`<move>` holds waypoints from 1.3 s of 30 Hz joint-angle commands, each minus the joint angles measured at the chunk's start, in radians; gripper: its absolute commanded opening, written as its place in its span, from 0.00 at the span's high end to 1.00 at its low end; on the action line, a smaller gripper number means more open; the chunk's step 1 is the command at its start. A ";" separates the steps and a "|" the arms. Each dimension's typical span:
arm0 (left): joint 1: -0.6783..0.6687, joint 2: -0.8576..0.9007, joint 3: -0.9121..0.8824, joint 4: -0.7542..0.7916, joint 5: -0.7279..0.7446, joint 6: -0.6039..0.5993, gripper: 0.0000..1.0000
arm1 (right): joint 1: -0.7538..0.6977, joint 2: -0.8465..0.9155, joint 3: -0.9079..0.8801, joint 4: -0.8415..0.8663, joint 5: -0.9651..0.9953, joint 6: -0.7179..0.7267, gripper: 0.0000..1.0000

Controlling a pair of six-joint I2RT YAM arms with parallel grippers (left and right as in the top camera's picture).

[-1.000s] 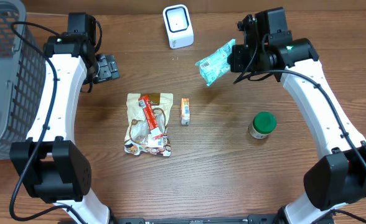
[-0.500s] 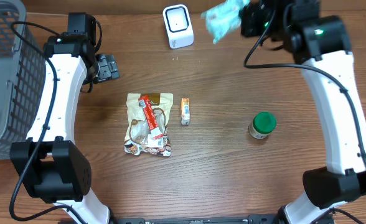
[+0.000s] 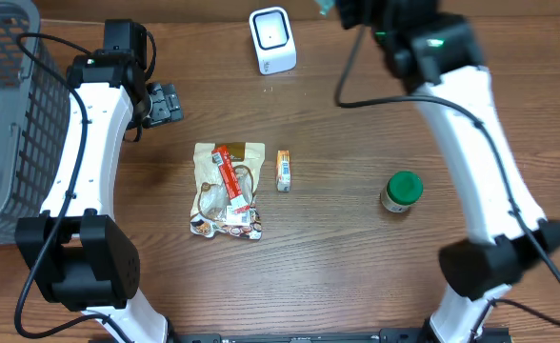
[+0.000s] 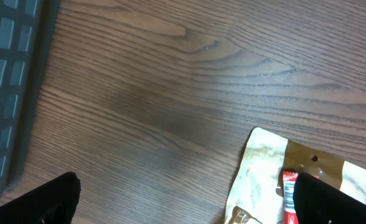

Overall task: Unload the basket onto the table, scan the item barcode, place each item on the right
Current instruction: 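Lift the mint pack and hold it up to the white scanner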

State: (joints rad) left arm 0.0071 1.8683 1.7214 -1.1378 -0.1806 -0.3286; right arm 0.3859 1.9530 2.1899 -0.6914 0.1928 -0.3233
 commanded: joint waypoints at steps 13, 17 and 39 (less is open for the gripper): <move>-0.004 -0.018 0.016 -0.002 -0.010 0.023 0.00 | 0.100 0.320 0.010 0.414 0.332 -0.105 0.97; -0.004 -0.018 0.016 -0.002 -0.010 0.023 0.00 | 0.105 0.396 0.009 0.545 0.399 -0.105 0.97; -0.004 -0.018 0.016 -0.002 -0.010 0.023 0.00 | 0.130 0.595 0.008 0.726 0.416 -0.336 0.97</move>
State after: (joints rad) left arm 0.0071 1.8683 1.7210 -1.1378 -0.1806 -0.3286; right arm 0.4988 2.5530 2.1887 0.0257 0.5957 -0.6445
